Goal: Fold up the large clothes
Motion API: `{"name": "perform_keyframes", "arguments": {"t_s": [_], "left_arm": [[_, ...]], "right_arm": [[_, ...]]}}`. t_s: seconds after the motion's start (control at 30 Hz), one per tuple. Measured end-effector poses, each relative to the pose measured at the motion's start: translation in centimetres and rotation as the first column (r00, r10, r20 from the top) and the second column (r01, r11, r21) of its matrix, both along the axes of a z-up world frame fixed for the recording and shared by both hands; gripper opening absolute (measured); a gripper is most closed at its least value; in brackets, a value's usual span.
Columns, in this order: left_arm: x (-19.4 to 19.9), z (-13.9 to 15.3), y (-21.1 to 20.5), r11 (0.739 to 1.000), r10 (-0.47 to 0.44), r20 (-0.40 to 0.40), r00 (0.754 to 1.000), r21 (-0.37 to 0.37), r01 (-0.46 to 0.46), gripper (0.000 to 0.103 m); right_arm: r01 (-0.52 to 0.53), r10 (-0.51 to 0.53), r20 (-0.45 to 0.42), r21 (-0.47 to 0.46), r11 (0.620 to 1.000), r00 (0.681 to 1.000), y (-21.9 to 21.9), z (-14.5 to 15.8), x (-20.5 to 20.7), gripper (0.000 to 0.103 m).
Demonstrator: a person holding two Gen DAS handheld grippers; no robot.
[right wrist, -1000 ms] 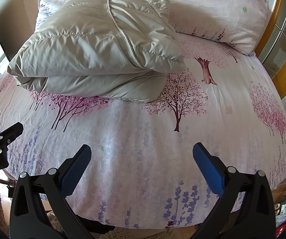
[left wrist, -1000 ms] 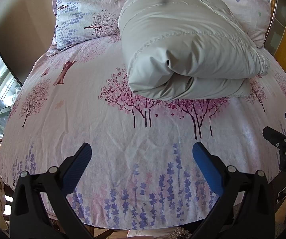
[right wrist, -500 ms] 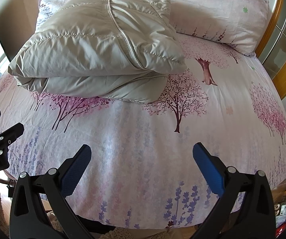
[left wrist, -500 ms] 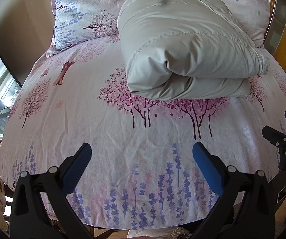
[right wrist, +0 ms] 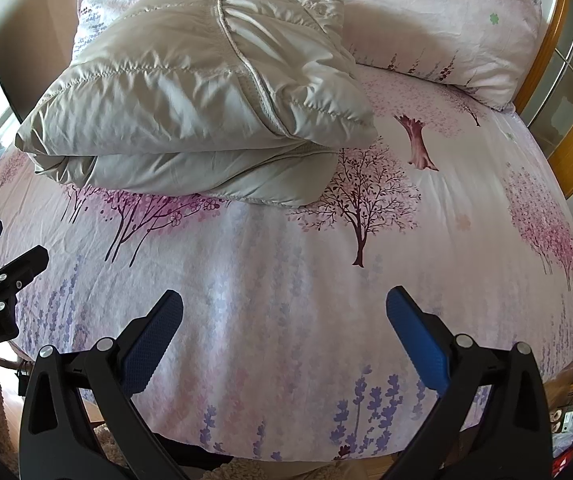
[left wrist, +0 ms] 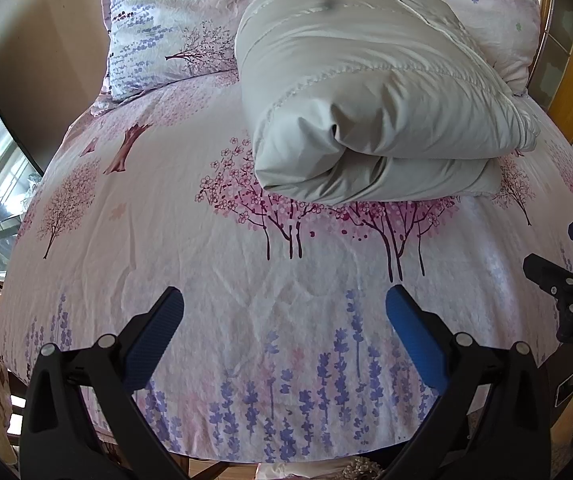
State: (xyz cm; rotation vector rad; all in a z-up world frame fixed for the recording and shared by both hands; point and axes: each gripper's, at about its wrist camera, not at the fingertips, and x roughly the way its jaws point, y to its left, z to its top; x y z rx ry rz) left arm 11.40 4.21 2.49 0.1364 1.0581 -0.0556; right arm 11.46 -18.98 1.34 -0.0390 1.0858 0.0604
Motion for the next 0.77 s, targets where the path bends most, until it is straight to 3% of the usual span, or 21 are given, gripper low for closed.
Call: {"name": "perform_keyframes", "arguments": {"t_s": [0.77], "left_arm": [[-0.05, -0.07, -0.17, 1.0, 0.001, -0.003, 1.0, -0.003, -0.001, 0.101]], "right_arm": [[0.001, -0.001, -0.006, 0.002, 1.0, 1.0, -0.02, -0.18, 0.15, 0.102]]}}
